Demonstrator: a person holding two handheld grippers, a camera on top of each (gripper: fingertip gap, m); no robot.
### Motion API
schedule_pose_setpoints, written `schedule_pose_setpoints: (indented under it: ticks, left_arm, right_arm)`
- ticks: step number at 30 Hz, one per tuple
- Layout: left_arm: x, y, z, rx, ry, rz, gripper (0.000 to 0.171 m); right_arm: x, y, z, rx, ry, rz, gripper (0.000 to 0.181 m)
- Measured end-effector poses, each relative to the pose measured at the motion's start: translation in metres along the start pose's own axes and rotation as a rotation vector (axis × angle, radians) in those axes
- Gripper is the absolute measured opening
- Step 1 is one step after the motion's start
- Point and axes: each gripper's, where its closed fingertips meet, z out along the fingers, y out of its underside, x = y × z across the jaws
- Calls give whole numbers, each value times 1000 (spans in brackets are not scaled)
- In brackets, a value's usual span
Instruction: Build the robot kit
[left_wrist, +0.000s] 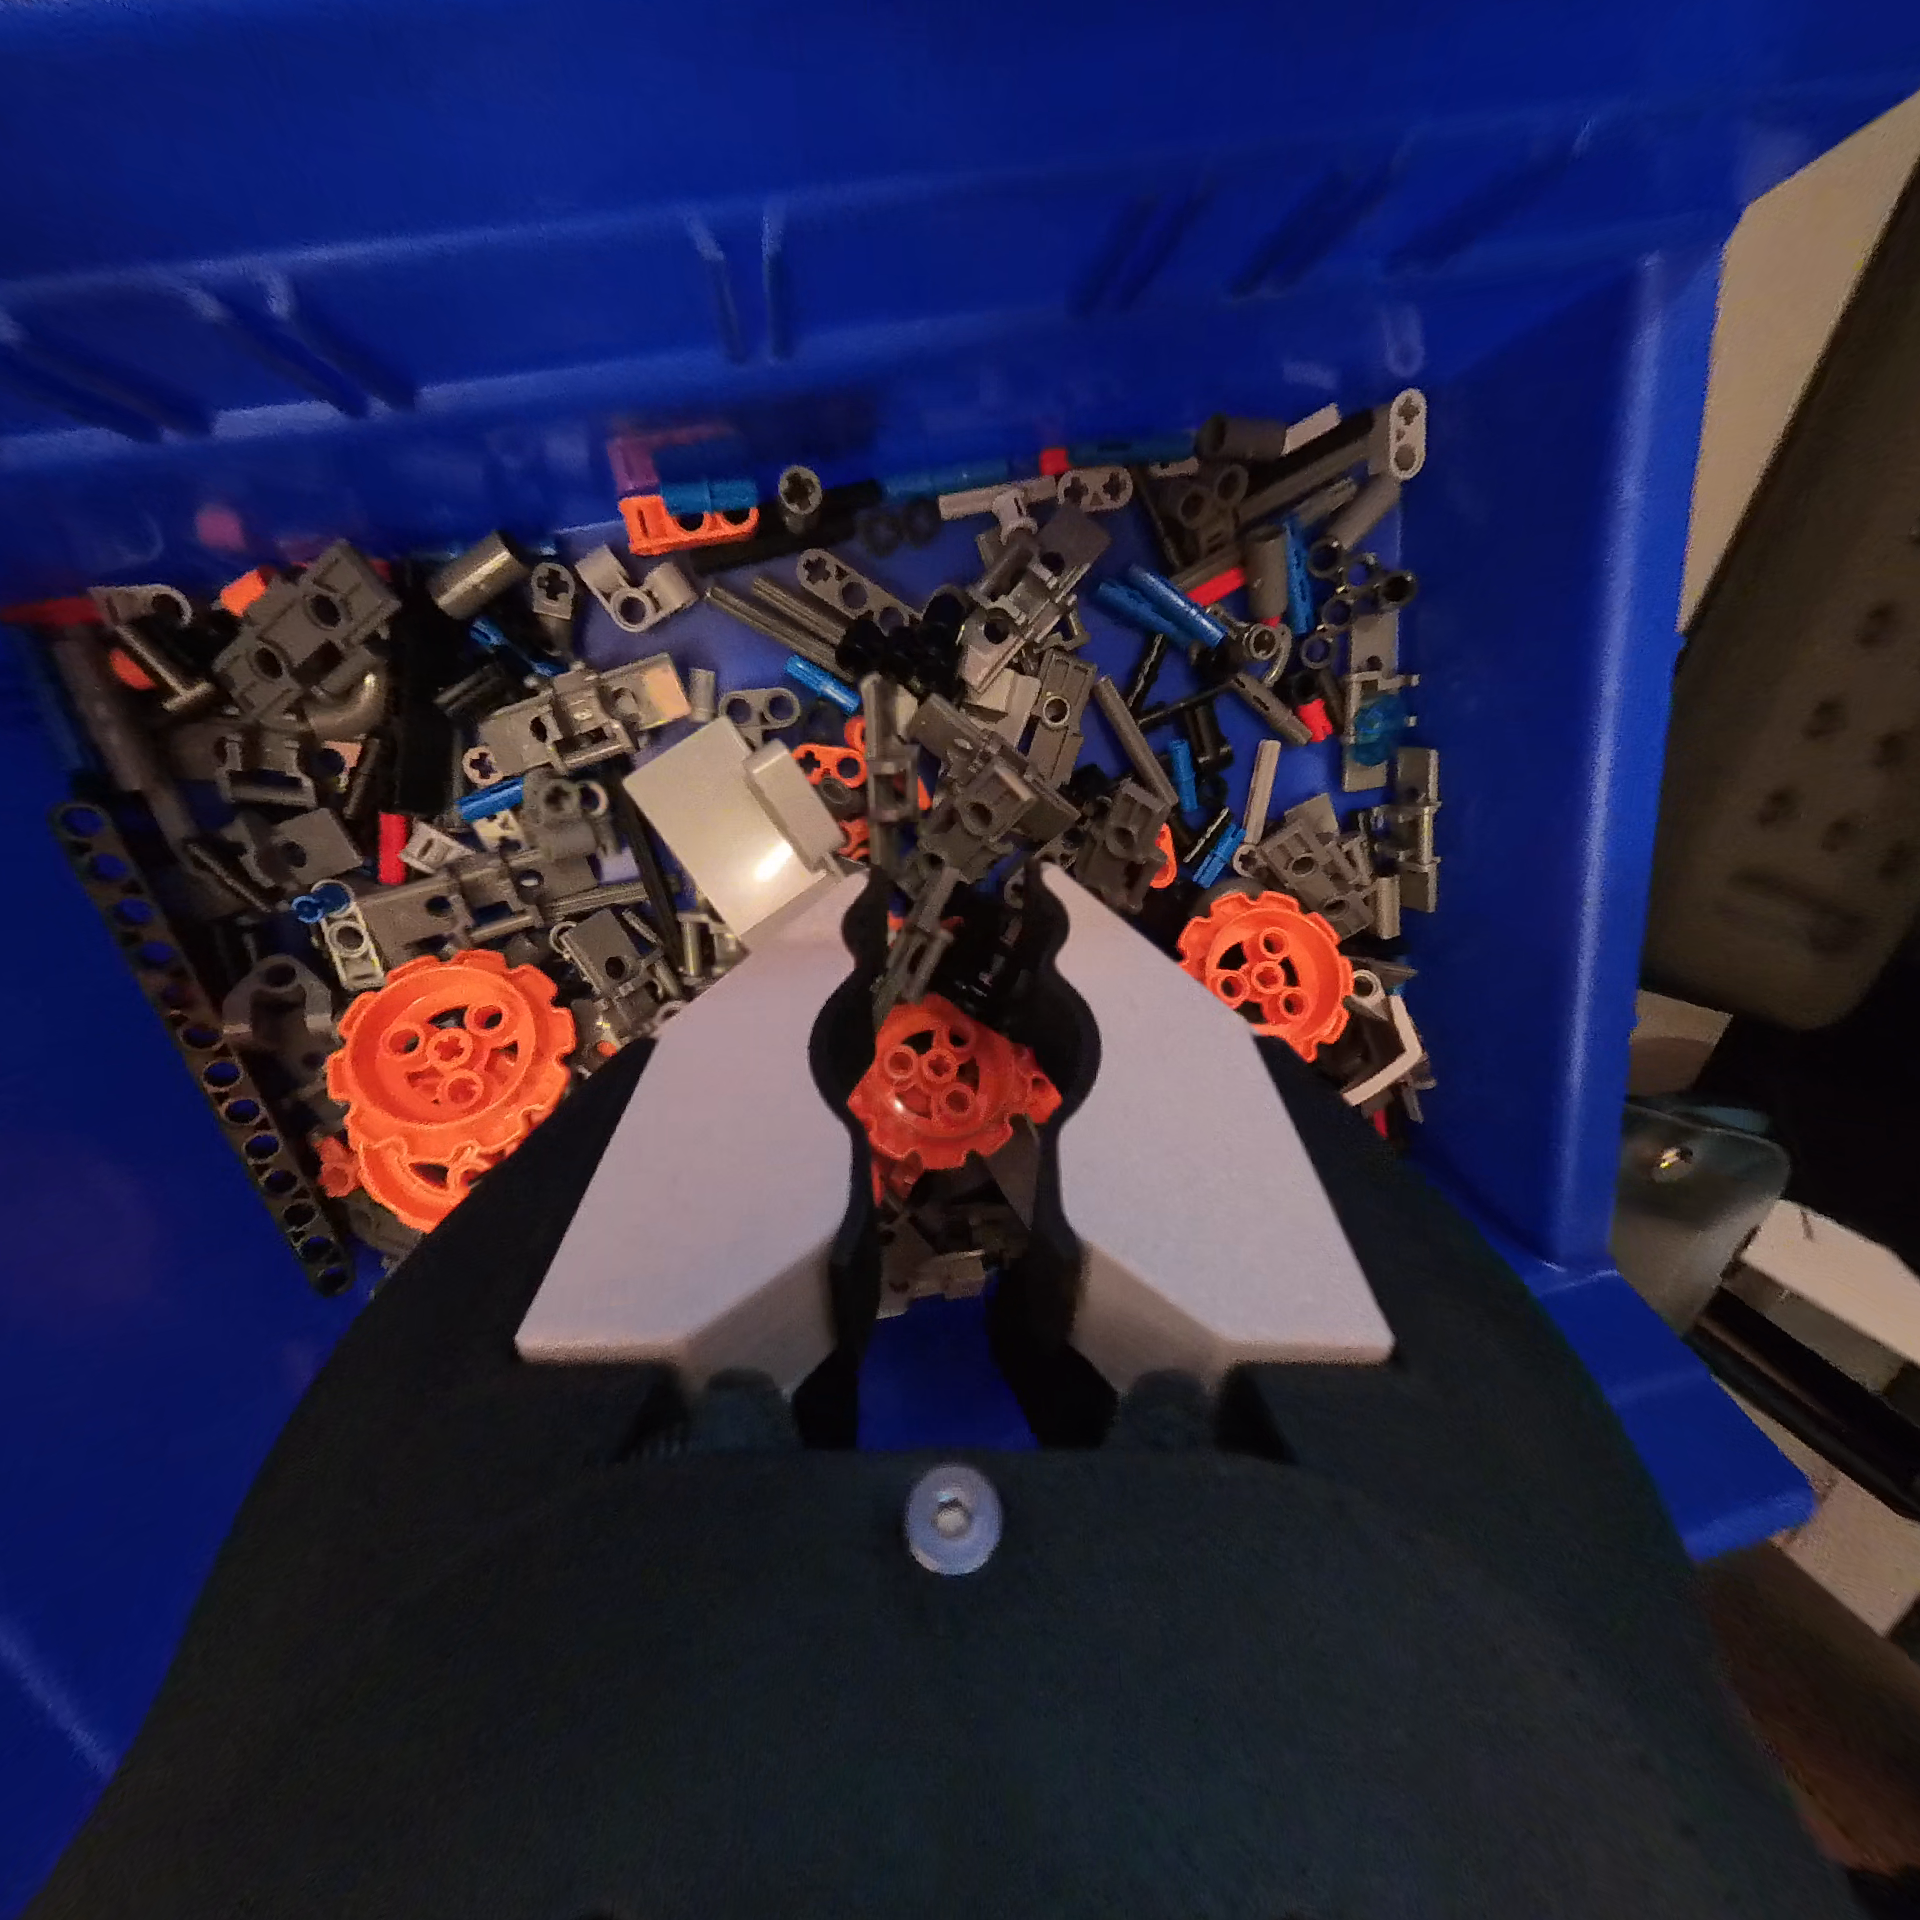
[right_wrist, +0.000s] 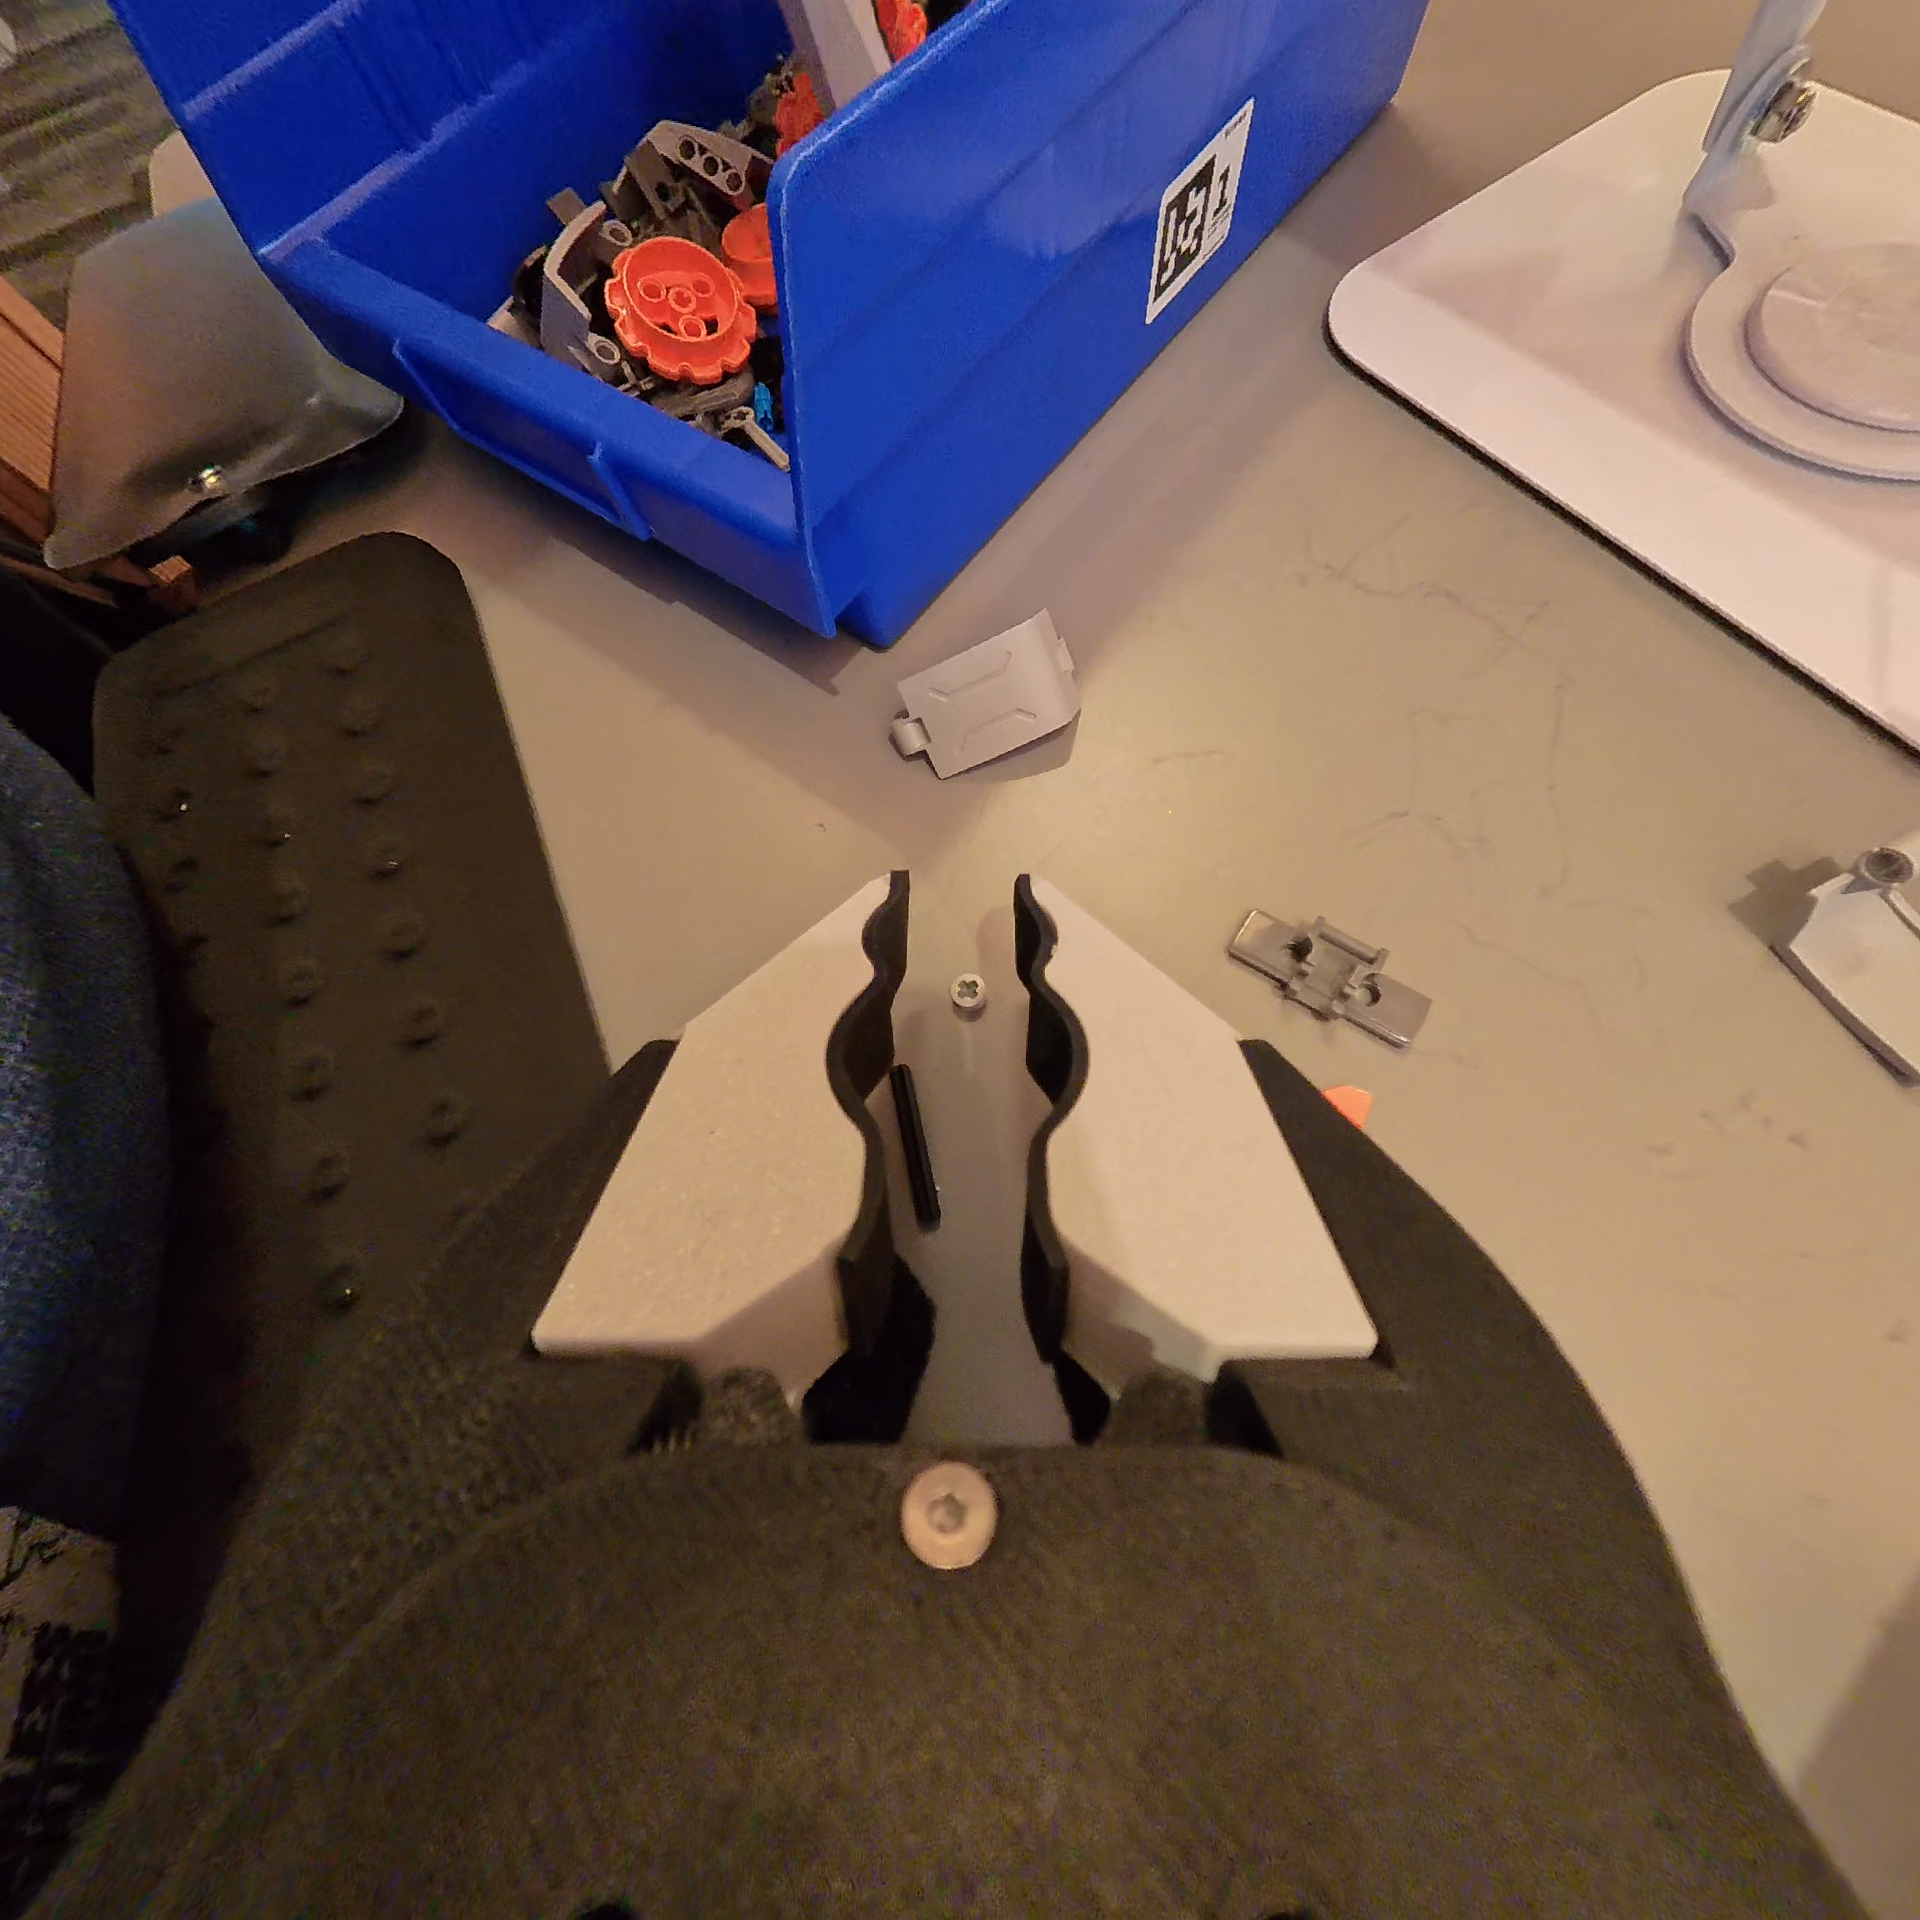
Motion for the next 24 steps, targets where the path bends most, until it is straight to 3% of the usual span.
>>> schedule_pose_setpoints:
  ticks: [7,14,20,24]
  left_arm:
    - [-54,-12,-23,135,-162,-89,35]
    - [-79,-30,3,102,-174,-68,44]
    - [-74,-35,14,116,-133,-49,27]
    - [-56,-22,19,35,-65,-27,14]
  right_arm:
    - [1,3,2,-9,22,-25,18]
    - [3,6,5,-25,47,-48,19]
    - [6,6,5,-24,60,-44,19]
    - [7,6,5,-25,65,-40,20]
